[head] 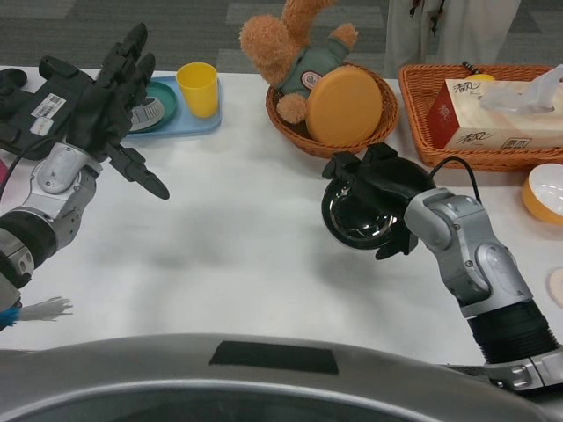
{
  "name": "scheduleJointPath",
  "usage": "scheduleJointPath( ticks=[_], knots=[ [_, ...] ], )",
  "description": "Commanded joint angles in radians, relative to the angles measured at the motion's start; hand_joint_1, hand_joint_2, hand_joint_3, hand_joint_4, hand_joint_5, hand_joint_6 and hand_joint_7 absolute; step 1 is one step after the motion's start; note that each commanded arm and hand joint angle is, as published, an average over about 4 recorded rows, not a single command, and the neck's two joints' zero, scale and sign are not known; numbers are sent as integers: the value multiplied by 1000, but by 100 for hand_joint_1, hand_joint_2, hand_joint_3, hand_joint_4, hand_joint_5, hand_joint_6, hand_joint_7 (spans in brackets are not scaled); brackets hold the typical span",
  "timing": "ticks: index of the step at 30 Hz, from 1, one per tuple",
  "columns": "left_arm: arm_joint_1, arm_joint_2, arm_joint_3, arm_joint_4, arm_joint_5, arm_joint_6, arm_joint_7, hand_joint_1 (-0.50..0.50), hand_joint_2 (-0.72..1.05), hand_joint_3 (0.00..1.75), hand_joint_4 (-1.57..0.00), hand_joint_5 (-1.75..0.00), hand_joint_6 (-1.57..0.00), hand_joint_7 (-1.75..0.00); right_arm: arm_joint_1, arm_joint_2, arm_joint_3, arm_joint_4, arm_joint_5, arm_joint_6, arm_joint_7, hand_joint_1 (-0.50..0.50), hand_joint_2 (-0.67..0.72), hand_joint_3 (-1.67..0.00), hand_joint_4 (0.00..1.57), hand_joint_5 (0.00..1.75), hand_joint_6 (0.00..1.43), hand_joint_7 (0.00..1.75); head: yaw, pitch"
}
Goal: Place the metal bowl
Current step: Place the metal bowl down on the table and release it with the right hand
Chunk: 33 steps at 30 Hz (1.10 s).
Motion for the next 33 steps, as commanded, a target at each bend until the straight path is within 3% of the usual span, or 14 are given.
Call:
scheduleJointPath(
  ticks=[1,10,14,33],
  knots=[
    [17,0,6,8,-6,1,3,-50,-28,9,0,0,0,0,19,9,-17,21,0,-18,-24,-48,-54,-159,9,165,0,133,-2,-1],
    [17,0,6,9,-6,1,3,-50,-37,9,0,0,0,0,38,19,-30,65,17,-18,-48,-50,-54,-159,9,165,0,133,-2,-5],
    [17,0,6,9,-6,1,3,-50,-28,9,0,0,0,0,41,23,-33,101,22,-17,-51,-50,-54,-159,9,165,0,129,-2,-8],
    [17,0,3,12,-8,1,3,-50,-28,9,0,0,0,0,41,34,-30,171,22,-16,-54,-50,-54,-159,6,165,0,129,-2,-12]
  ],
)
